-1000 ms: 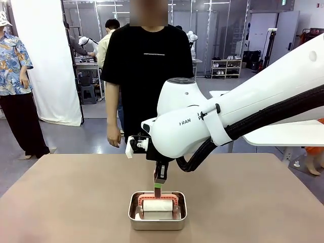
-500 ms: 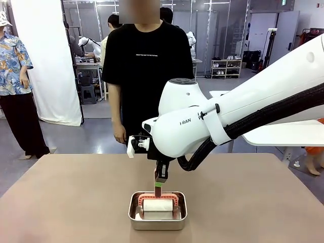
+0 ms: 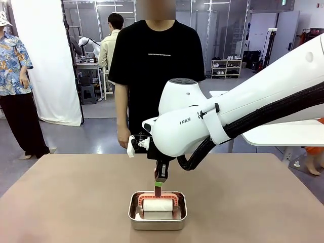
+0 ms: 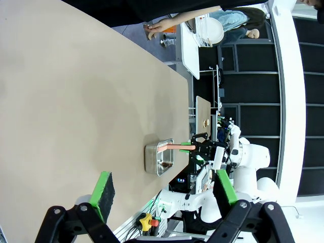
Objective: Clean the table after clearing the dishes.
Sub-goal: Place the Lint Roller back on top of the Airtight Container.
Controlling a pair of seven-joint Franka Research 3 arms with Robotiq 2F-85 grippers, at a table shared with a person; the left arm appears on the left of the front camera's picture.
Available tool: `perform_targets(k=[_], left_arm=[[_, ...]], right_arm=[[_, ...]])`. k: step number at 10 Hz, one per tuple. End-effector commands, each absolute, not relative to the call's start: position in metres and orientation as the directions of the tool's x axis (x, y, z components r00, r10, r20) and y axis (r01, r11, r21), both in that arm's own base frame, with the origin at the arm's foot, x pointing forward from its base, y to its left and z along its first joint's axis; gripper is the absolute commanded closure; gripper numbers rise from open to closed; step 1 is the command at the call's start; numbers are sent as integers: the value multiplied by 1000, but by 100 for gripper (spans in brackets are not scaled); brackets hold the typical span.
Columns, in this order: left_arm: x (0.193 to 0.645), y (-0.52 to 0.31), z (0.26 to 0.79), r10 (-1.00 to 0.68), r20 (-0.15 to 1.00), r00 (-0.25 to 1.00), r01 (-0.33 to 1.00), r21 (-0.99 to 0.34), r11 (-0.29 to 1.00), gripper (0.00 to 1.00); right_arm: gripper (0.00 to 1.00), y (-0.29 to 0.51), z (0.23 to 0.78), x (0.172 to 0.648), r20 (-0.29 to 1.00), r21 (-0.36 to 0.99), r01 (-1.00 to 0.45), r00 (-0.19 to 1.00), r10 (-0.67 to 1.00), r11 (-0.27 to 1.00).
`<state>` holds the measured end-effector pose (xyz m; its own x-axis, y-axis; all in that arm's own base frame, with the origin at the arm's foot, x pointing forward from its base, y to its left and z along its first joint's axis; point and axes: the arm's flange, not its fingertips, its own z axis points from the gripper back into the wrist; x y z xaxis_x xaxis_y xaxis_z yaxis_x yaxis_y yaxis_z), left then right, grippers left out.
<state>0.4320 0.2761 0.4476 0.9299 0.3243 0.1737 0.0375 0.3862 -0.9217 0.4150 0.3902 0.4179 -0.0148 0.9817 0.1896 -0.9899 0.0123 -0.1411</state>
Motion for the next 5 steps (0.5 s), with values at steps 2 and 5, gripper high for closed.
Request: perform_targets(k=[2,5], left_arm=[[430,278,449,327,177,928,40,-922,386,0],[430,278,449,327,177,928,40,-922,386,0]], right_arm=[[62,385,402,417,162,-133,-991,-41,986,-19],[31,385,411,419,160,-152,-988,-36,986,-12]])
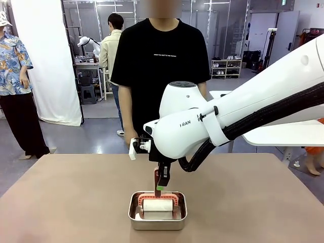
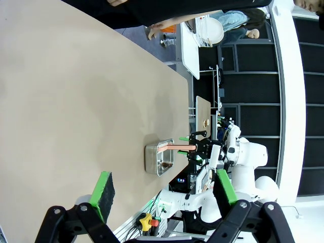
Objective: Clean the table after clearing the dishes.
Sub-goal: Place the Lint Roller back on top of the Airtight Container.
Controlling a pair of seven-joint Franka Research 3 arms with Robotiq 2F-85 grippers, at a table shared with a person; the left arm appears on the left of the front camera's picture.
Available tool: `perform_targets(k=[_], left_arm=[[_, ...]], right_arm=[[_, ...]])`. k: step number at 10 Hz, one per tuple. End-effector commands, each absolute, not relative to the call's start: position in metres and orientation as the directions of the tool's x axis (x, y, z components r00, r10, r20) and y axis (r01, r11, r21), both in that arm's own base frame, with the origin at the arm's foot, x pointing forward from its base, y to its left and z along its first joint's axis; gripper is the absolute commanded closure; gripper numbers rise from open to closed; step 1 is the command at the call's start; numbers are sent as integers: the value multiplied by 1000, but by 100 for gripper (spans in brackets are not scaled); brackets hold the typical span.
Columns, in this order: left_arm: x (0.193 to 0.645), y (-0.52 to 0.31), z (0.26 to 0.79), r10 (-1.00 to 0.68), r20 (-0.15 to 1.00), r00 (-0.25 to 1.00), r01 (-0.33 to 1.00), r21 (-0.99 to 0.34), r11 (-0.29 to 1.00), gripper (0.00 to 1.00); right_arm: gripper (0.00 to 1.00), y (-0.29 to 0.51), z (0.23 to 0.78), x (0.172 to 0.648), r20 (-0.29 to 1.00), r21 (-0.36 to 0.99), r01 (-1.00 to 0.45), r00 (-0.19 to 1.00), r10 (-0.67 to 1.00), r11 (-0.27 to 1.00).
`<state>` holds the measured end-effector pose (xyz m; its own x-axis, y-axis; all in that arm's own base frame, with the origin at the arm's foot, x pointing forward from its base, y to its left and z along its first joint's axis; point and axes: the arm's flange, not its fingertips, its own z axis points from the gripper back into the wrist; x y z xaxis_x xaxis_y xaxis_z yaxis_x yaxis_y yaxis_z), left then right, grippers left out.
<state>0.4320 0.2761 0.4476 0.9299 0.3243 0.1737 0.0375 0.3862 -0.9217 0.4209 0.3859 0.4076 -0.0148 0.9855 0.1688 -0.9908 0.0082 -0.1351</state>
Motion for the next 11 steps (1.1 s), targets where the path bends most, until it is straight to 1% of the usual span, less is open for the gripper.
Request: perform_targets(k=[1,3,8,10,11], left_arm=[[430,278,449,327,177,928,40,-922,386,0],[430,278,449,327,177,928,40,-922,386,0],[430,278,449,327,177,928,40,-922,386,0],[430,278,449,327,177,928,40,-922,386,0],[430,278,449,327,177,928,40,-922,386,0]], right_arm=[[17,386,417,419,161,-165,-986,-40,986,-14],[0,385,430,417,165,-183,-983,-51,985,-21],[0,384,473,406,153,-221,-975,-26,988,9],[0,381,478,408,145,-221,-975,-6,989,27],[0,383,474,410,176,-218,-976,-37,984,2]])
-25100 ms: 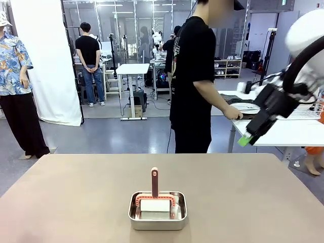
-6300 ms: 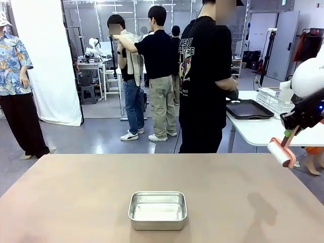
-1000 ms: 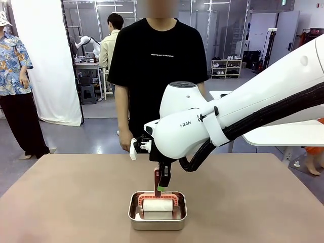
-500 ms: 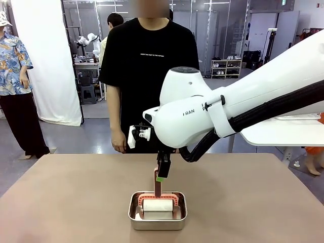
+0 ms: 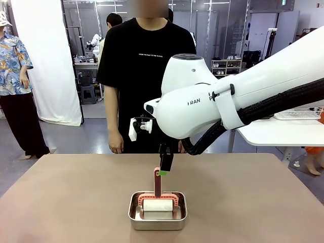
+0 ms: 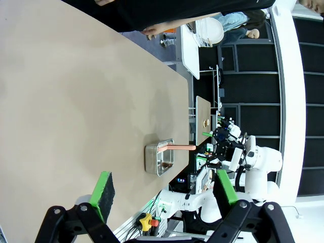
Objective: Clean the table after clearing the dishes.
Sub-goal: Place the Lint Roller back on top of the Airtight Container.
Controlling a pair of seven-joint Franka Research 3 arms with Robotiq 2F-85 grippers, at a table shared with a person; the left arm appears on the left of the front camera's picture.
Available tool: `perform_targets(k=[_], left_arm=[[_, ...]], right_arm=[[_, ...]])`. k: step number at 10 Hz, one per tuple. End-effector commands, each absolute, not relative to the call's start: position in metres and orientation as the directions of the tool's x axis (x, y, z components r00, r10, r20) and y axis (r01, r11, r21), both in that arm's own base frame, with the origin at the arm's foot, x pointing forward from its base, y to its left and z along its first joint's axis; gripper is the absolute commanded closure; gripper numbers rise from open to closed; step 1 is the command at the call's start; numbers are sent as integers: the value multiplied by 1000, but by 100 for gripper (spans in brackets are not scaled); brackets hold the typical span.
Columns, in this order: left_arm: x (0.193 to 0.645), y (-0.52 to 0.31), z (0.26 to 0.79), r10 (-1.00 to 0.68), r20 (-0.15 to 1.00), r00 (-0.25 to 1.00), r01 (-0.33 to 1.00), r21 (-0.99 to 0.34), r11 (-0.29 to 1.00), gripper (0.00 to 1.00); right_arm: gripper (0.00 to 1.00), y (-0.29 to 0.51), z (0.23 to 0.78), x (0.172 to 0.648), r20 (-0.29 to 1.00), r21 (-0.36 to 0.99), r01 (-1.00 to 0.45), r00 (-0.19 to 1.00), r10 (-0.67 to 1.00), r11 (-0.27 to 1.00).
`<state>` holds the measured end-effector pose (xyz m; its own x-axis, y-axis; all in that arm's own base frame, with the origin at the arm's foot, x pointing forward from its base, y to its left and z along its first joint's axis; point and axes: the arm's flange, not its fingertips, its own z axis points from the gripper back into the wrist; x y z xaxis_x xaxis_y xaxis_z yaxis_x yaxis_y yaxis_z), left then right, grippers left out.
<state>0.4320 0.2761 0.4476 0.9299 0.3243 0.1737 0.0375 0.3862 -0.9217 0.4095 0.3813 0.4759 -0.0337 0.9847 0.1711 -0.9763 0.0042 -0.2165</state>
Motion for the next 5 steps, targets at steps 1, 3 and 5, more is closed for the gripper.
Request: perform_targets(k=[1,3,5], left_arm=[[430,278,449,327,177,928,40,-922,386,0],[430,278,449,327,177,928,40,-922,386,0],[430,278,449,327,177,928,40,-922,386,0]], right_arm=[[0,383,474,410,176,-218,-976,-37,984,2],[0,383,474,410,176,-218,-976,-37,984,2],[0,383,474,410,176,-218,-976,-37,984,2]])
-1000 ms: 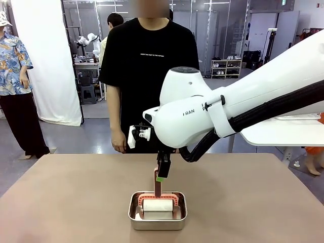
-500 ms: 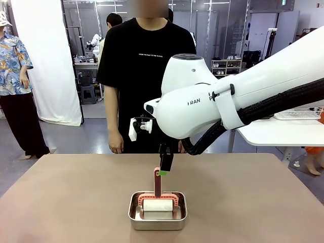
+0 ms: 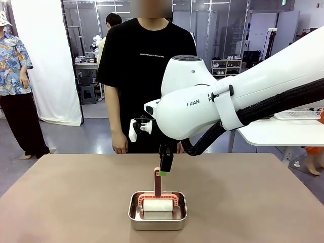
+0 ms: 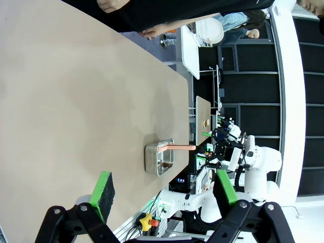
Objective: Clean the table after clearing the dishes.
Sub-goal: Place the Lint Roller back on top of the Airtight Container.
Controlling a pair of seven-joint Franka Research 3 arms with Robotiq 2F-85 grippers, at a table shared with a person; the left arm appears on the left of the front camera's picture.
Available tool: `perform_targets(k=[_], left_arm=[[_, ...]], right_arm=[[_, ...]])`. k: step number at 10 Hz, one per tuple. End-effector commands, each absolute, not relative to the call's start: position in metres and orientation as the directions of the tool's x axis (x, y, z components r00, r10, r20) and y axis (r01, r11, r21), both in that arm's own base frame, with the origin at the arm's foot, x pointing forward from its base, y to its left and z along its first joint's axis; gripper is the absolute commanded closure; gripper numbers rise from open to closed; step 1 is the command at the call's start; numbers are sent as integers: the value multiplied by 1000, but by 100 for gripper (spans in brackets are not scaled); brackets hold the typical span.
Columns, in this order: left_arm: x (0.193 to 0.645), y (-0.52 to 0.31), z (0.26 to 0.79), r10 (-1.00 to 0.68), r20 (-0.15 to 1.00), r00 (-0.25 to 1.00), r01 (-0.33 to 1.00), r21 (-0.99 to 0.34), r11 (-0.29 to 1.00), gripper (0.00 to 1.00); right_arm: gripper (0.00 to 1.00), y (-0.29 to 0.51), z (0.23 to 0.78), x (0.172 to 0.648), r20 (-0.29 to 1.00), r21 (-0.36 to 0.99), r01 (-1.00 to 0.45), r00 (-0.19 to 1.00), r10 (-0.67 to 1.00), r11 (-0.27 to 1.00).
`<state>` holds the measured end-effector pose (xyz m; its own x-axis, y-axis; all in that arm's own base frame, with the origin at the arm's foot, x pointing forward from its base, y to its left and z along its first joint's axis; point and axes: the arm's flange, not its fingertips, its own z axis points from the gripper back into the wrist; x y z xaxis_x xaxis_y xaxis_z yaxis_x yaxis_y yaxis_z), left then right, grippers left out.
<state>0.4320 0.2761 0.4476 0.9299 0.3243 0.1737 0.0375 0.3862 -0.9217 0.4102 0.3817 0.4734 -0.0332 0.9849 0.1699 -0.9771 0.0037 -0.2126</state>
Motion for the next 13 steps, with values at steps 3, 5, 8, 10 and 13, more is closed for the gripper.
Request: perform_targets(k=[3,5,8,10,13], left_arm=[[430,278,449,327,177,928,40,-922,386,0],[430,278,449,327,177,928,40,-922,386,0],[430,278,449,327,177,928,40,-922,386,0],[430,278,449,327,177,928,40,-922,386,0],[430,278,449,327,177,928,40,-922,386,0]], right_arm=[[0,383,474,410,176,-218,-976,-37,984,2],[0,383,474,410,176,-218,-976,-37,984,2],[0,383,474,410,176,-218,-976,-37,984,2],[0,383,474,410,176,-218,-976,-37,984,2],[0,376,497,422,221,-272,-950,91,971,151]])
